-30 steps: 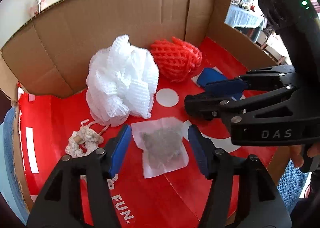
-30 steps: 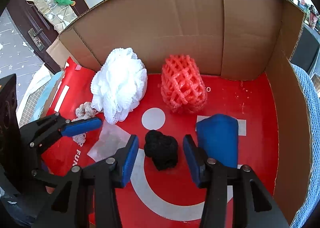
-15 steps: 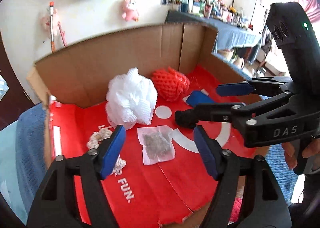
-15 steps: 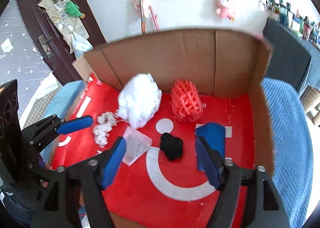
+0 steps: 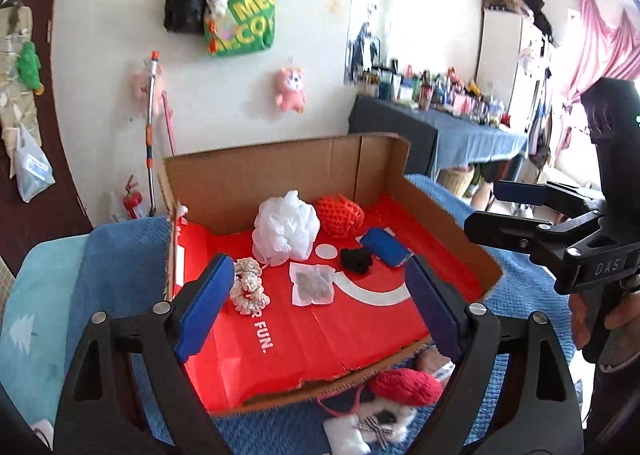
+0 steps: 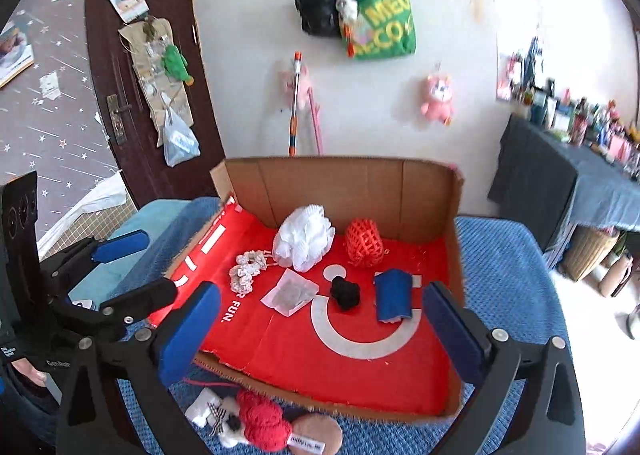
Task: Organize soft objects
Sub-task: 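Move both tools back toward the remaining items on the blanket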
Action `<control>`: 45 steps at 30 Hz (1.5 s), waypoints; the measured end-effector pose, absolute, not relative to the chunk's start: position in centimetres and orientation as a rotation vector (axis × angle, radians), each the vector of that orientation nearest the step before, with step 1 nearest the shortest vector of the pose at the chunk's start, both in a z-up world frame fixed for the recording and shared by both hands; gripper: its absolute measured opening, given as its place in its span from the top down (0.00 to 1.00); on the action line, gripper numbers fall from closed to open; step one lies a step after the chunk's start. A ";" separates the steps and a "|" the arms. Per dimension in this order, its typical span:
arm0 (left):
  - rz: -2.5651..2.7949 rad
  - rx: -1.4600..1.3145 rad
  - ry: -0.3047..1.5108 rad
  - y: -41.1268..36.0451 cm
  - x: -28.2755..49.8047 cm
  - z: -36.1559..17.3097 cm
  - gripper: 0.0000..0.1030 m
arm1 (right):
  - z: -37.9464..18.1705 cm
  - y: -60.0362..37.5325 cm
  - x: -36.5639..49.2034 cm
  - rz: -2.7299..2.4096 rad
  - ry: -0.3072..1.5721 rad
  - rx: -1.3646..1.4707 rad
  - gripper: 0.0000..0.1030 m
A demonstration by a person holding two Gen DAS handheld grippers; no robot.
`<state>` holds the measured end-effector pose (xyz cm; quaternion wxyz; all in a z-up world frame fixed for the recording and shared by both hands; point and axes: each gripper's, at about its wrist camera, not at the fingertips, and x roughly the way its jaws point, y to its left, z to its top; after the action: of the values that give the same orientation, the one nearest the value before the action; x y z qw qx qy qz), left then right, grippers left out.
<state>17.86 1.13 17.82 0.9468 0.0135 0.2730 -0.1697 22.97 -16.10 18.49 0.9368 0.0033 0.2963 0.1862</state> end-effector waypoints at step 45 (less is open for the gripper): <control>-0.137 -0.039 0.488 1.4 3.0 5.2 0.06 | 3.0 -16.6 6.8 0.174 0.500 -0.042 0.00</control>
<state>3.00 1.37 5.17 0.9679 -0.0191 0.2413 -0.0678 6.77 -16.57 2.96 0.9650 -0.0209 0.2470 0.0862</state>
